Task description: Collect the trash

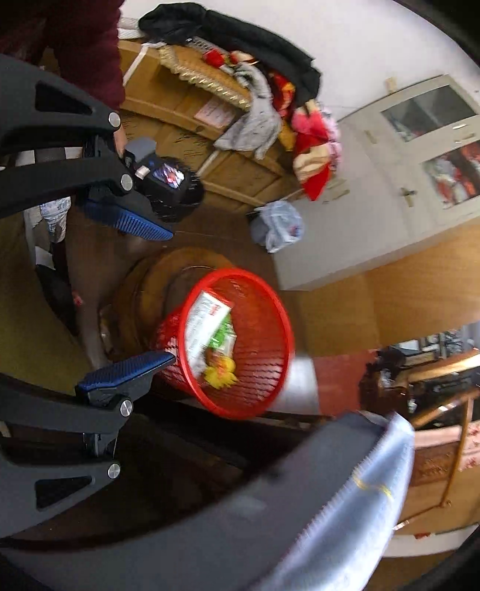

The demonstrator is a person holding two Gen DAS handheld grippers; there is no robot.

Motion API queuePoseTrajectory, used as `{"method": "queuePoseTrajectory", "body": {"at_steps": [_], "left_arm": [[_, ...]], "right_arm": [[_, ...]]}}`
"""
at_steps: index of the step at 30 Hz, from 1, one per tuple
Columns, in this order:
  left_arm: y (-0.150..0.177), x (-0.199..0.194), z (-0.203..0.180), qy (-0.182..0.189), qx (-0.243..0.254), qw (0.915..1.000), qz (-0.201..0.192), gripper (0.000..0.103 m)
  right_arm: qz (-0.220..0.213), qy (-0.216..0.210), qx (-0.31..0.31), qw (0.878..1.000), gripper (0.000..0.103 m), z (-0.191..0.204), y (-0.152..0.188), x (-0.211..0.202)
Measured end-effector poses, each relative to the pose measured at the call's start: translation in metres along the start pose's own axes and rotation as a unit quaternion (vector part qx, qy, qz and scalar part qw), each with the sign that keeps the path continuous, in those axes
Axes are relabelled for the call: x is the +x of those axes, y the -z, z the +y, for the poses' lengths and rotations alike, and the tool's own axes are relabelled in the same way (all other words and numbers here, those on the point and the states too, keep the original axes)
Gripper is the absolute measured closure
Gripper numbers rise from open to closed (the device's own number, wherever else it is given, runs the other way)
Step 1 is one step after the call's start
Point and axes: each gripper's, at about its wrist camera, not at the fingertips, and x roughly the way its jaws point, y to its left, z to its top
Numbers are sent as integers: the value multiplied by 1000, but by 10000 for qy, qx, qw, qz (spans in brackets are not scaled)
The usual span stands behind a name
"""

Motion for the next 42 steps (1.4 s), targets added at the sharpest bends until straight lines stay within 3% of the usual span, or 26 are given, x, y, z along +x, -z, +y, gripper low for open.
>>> {"method": "queuePoseTrajectory", "body": {"at_steps": [6,11,17,24,26,27,28,31,35,39,42], "left_arm": [[15,109,26,150,45,9960,882,33],[38,220,43,858,-1136,9740,1761,33],[48,288,31,1075,-1460,9619,2045,33],[52,328,40,1023,-1842,9515,2242,35],[54,337,41,900,-1815,9493,2404,45],[56,341,41,901,-1764,9482,2483,63],[56,342,39,860,-1698,9481,2547,81],[58,336,39,675,-1499,9536,2524,92],[59,283,57,651,-1455,9611,2254,94],[56,180,94,349,-1434,9757,1619,94],[53,97,116,170,-1651,9808,1020,94]], "right_arm": [[606,56,-134,9981,41,21,6,51],[986,255,-241,9945,41,30,8,76],[1418,548,-313,9879,41,33,18,92],[1820,684,-442,9799,41,39,32,107],[1799,667,-425,9805,41,39,32,106],[1789,643,-397,9810,41,39,32,106],[1776,595,-373,9816,42,39,31,106],[1703,492,-350,9835,48,40,30,101],[1487,319,-267,9880,51,41,27,91],[1195,8,-103,9928,51,39,24,77],[922,-279,10,9954,51,36,23,63]]}}
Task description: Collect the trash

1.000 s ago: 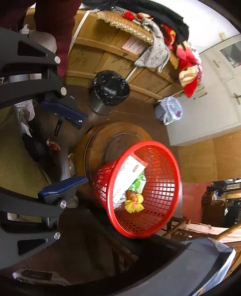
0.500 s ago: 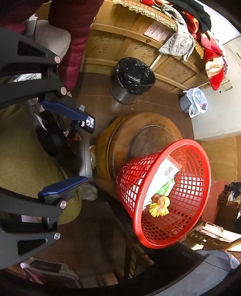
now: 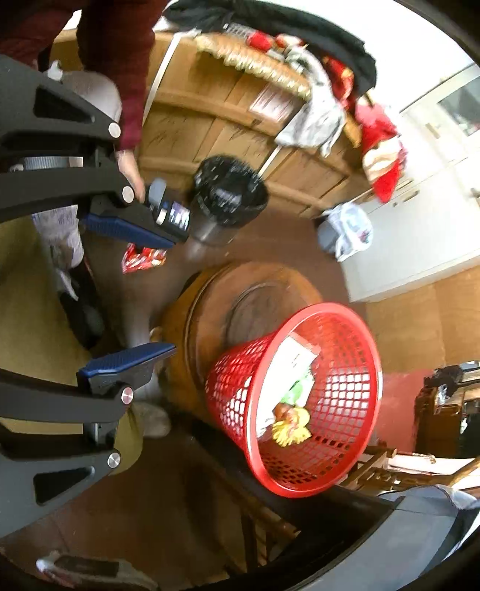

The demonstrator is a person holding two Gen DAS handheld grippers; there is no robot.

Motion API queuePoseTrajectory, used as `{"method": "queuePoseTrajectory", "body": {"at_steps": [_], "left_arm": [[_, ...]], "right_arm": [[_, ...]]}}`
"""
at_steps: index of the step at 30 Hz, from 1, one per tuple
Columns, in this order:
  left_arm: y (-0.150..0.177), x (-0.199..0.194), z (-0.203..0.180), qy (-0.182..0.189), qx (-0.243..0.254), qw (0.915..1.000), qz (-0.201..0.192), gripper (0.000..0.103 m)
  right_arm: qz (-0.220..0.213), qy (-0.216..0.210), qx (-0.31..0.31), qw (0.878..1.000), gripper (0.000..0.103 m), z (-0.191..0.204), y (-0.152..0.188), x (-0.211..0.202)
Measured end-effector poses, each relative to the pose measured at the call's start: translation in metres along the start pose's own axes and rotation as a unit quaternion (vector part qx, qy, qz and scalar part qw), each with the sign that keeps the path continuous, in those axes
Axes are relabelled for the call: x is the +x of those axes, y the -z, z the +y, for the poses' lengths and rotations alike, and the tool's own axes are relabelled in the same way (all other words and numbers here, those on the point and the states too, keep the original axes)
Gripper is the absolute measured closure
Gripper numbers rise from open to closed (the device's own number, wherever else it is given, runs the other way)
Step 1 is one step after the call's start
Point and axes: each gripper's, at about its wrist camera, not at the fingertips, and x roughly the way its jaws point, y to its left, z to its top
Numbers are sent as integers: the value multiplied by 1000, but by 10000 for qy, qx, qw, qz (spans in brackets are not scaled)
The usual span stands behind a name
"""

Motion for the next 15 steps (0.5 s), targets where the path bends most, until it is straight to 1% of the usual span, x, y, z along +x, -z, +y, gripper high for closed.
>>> {"method": "queuePoseTrajectory", "body": {"at_steps": [1,2,4,5,7,9,10,11,13,14,15], "left_arm": [[3,-31,4,-6,-75,9997,-244,94],[7,-71,8,-14,-147,9982,-573,94],[13,-125,6,-42,-199,9941,-1067,94],[18,-164,1,-25,-204,9899,-1405,94],[26,-214,-11,-57,-127,9826,-1851,94],[33,-265,-45,-122,141,9721,-2338,94],[34,-284,-62,-176,297,9679,-2488,94],[38,-310,-88,-210,550,9608,-2708,94],[50,-341,-128,-169,914,9484,-3032,94],[60,-361,-157,-86,1168,9390,-3235,94],[69,-367,-178,-29,1316,9333,-3341,94]], "right_arm": [[-65,-52,13,10000,51,-1,1,-4],[-165,-124,24,9998,51,-1,2,-10],[-347,-194,-1,9992,51,-1,5,-22],[-447,-208,-24,9988,51,0,6,-30],[-668,-220,-79,9975,51,2,10,-49],[-871,-170,-94,9960,51,3,12,-67],[-953,-101,-94,9954,51,4,12,-75],[-1037,-20,-93,9946,50,4,12,-84],[-1224,122,-64,9924,47,1,12,-102],[-1364,233,-9,9904,43,-3,13,-112],[-1499,317,76,9882,38,-8,15,-123]]}}
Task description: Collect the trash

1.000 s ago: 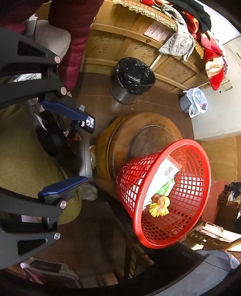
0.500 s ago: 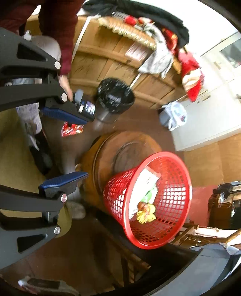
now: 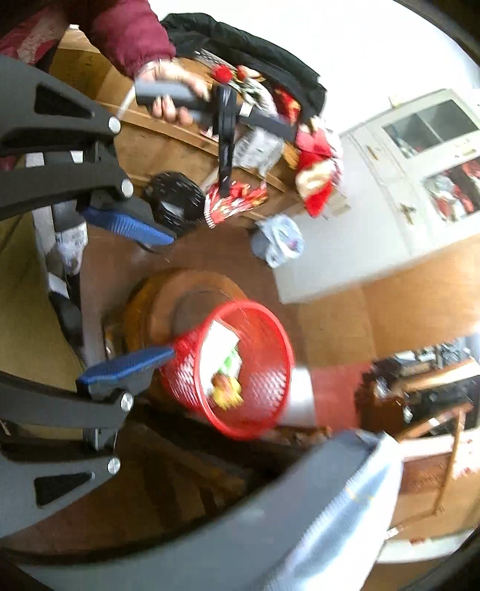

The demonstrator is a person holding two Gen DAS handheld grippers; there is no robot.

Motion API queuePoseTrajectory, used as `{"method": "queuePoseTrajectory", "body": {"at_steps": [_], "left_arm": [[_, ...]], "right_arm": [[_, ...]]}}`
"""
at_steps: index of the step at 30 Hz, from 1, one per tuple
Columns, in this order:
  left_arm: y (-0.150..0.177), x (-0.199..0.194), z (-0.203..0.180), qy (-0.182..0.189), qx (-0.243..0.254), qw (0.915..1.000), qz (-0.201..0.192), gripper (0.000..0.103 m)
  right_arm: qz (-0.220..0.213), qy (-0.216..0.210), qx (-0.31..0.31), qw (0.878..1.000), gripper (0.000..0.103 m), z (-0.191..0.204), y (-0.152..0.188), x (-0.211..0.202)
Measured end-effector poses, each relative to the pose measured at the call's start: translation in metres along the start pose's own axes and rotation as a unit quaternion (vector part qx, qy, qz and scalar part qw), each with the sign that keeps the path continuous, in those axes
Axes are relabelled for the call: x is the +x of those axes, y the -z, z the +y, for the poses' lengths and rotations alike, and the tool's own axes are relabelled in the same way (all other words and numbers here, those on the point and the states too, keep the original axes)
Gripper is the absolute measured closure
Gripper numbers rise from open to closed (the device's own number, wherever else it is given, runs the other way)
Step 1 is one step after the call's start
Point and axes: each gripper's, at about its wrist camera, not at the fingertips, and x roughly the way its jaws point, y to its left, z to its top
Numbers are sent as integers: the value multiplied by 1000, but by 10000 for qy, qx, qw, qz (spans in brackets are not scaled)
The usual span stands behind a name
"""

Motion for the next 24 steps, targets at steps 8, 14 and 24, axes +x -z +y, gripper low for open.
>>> {"method": "queuePoseTrajectory", "body": {"at_steps": [8,14,24], "left_arm": [[-12,-16,-160,684,980,9919,-427,94],[-33,20,-194,731,873,9931,-275,94],[-60,78,-183,410,534,9977,121,94]], "right_arm": [[-432,540,503,9963,25,-48,-11,-38],[-458,813,635,9936,24,-74,-28,-27],[-217,716,775,9942,24,-88,-38,9]]}}
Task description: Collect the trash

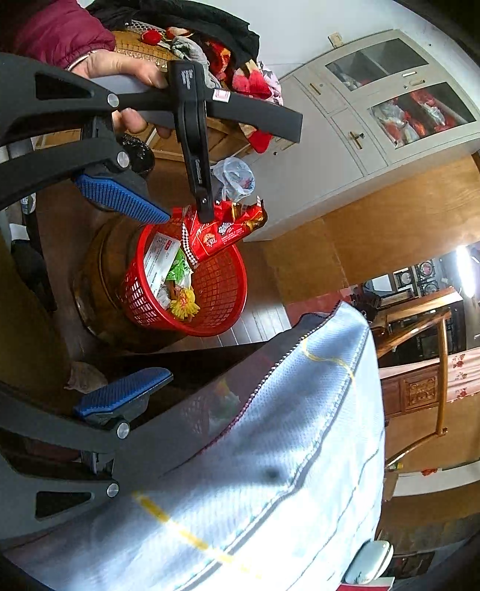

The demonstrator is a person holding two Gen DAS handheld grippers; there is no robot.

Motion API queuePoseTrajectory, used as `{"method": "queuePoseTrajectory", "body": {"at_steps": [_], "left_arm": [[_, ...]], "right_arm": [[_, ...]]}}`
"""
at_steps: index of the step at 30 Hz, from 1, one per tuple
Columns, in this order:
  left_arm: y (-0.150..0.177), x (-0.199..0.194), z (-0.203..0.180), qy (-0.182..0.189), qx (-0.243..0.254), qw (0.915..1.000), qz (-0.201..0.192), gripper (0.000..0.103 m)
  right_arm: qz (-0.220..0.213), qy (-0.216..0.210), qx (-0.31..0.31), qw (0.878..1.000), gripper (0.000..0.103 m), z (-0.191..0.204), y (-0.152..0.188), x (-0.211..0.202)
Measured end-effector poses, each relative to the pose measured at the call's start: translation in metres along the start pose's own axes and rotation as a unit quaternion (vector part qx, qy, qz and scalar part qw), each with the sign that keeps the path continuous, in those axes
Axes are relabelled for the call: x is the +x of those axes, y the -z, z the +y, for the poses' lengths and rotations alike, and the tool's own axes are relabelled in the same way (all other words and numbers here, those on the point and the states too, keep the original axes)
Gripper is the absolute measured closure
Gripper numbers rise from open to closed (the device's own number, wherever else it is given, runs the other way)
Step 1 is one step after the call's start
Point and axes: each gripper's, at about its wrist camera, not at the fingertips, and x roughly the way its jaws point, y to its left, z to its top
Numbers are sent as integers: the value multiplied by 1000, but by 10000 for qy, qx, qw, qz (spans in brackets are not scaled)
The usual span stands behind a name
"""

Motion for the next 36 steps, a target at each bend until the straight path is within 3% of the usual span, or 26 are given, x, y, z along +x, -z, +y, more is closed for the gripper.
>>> {"method": "queuePoseTrajectory", "body": {"at_steps": [18,20,22,27,36], "left_arm": [[-12,62,13,-121,-195,9979,600,89],[-12,65,13,-192,-195,9976,631,83],[-12,65,13,-245,-221,9975,632,64],[-12,51,9,-737,-99,9965,373,33],[5,-12,-1,-1718,76,9837,-526,14]], "right_arm": [[497,-75,120,9987,24,-5,3,46],[526,-87,143,9985,24,-7,3,49],[555,-109,167,9983,24,-7,2,51],[555,-151,180,9982,24,-6,-1,52],[507,-69,-70,9987,24,13,-3,44]]}}
